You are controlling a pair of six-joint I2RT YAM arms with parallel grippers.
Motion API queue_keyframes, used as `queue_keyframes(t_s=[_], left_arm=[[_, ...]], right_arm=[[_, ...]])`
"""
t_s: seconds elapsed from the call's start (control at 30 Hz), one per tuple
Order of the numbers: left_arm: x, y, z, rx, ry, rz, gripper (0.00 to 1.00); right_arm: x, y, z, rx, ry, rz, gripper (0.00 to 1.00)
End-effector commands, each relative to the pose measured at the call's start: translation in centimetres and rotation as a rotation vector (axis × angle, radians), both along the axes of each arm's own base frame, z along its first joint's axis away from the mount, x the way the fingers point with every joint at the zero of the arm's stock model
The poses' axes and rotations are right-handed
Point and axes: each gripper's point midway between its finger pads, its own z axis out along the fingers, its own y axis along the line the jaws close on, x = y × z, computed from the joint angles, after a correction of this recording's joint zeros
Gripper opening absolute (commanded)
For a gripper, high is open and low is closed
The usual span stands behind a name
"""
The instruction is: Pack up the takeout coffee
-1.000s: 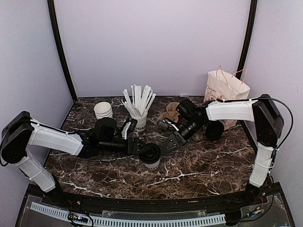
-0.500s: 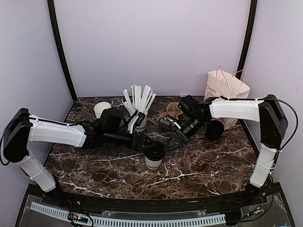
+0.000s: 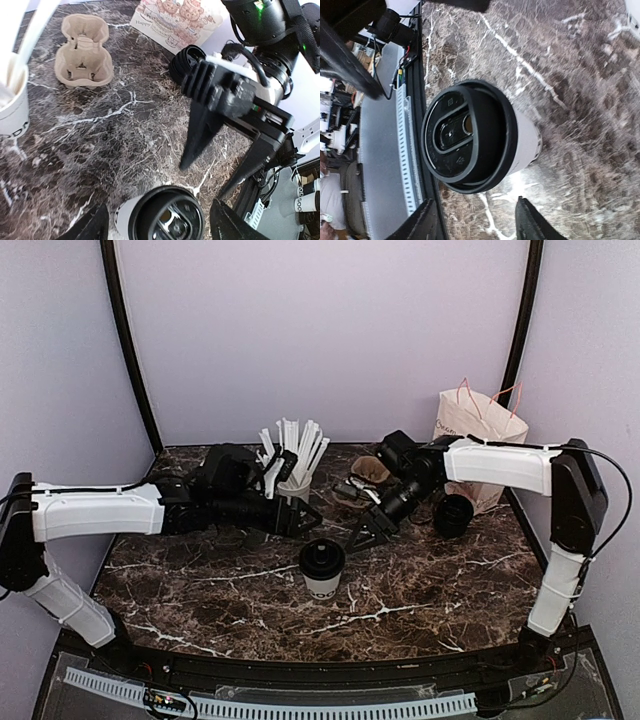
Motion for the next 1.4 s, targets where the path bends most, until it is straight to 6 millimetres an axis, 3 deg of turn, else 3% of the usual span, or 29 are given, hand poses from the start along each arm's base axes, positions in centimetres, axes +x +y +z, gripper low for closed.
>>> queue_keyframes(t_s=[0.0, 0.03, 0.13, 0.2, 0.47, 0.9, 1.2, 1.37], left_arm=[[-2.7, 2.8, 0.2, 0.030, 0.063, 0.075, 0.71], [-3.7, 3.1, -1.1, 0.030, 0.117, 0.092, 0.71], [-5.5, 3.1, -1.5, -0.035, 0.182, 0.125, 0.70], [-6.1, 3.1, -2.2, -0.053, 0.209, 0.157, 0.70], [-5.8, 2.0, -4.8, -0.064, 0.250, 0.170, 0.69], [-2.2, 3.0, -6.1, -0.037, 0.209, 0.192, 0.67], [-0.9, 1.2, -4.5, -0.079, 0.133, 0.090, 0.66], [-0.5, 2.0, -2.4, -0.075, 0.070, 0.110, 0.69]], right_arm=[[2.6, 0.4, 2.7, 0.025, -0.147, -0.027, 0.60], [2.9, 0.7, 2.7, 0.027, -0.152, -0.032, 0.64], [3.0, 1.6, 2.0, 0.014, -0.133, -0.005, 0.80], [3.1, 2.2, 1.7, 0.014, -0.119, 0.016, 0.84], [2.9, 3.8, 0.8, 0.024, -0.071, 0.046, 0.80], [-1.6, 1.5, 1.4, 0.065, -0.018, 0.111, 0.72], [-3.1, 0.0, 1.6, 0.073, -0.029, 0.108, 0.73], [-1.6, -0.4, 2.0, 0.079, -0.028, 0.047, 0.70]])
